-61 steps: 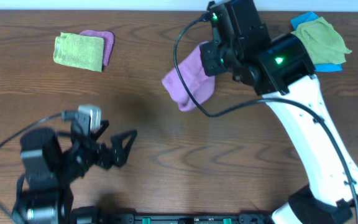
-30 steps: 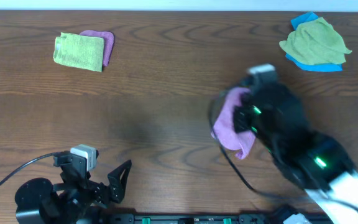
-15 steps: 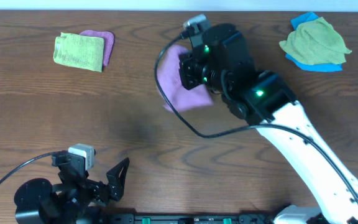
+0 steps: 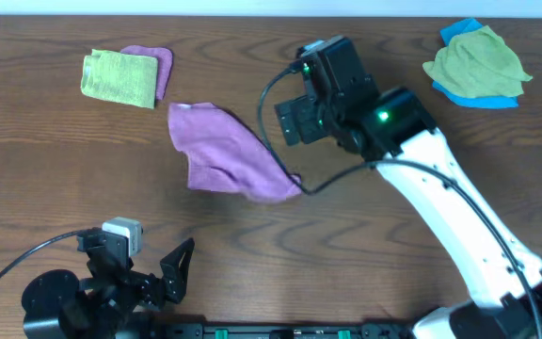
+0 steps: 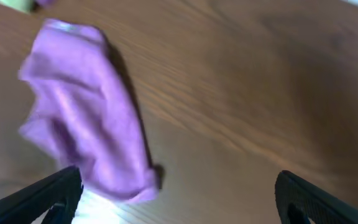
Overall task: Fold the cloth
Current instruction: 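Lower the pink cloth and reach the left gripper to its corner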
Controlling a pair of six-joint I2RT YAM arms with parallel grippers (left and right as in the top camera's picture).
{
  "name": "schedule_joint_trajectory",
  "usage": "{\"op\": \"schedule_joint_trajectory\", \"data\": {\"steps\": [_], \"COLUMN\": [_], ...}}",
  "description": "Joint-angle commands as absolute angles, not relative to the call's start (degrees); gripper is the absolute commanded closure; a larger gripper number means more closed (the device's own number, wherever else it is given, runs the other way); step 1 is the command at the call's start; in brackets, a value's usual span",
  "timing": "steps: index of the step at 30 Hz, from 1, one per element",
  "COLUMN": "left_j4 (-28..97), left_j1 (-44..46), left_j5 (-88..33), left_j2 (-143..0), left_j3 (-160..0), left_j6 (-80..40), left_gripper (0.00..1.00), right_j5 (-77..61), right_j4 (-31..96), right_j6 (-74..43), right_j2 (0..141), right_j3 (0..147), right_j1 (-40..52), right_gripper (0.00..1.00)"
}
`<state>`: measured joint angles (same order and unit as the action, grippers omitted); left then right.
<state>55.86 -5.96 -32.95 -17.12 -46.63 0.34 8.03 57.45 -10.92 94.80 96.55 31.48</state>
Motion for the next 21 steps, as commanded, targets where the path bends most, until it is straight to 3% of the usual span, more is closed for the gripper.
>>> {"op": "schedule_joint_trajectory", "data": {"steps": [1,9,16,17,18,21], "left_j4": [56.4,58.6,59.8,60.1,60.2,59.2], "left_j1": [-6.1,-6.1,-6.1,-6.1,-6.1,-6.1], "left_j5": [-32.9,-33.7,-33.2,-32.4,-31.9,-30.9], "left_j2": [-17.0,-17.0,-17.0,-17.1,-17.1,-17.6], "left_j3": [-47.6,-47.6,-47.6,-47.5,-47.2,-44.1], "left_j6": [1.3,1.3,1.3,1.3,1.3,1.1], "left_gripper": [0.05,0.05,0.05,0.05,0.05,0.05], "right_j5": [8.6,-2.9,-9.1,-9.1,-9.1,-9.1], "right_j4": [57.4,54.6,51.4,50.4,49.8,49.1], "right_j6": [-13.2,-10.3,-10.0,-10.0,-10.0,-10.0], "right_j2": [93.7,95.8,99.4,99.7,99.7,99.7], "right_j3": [96.7,96.5,91.7,90.7,90.0,89.1], "right_j1": [30.8,31.2,34.4,34.9,35.1,35.2], "right_gripper": [0.01,0.01,0.15,0.22,0.5,0.75]}}
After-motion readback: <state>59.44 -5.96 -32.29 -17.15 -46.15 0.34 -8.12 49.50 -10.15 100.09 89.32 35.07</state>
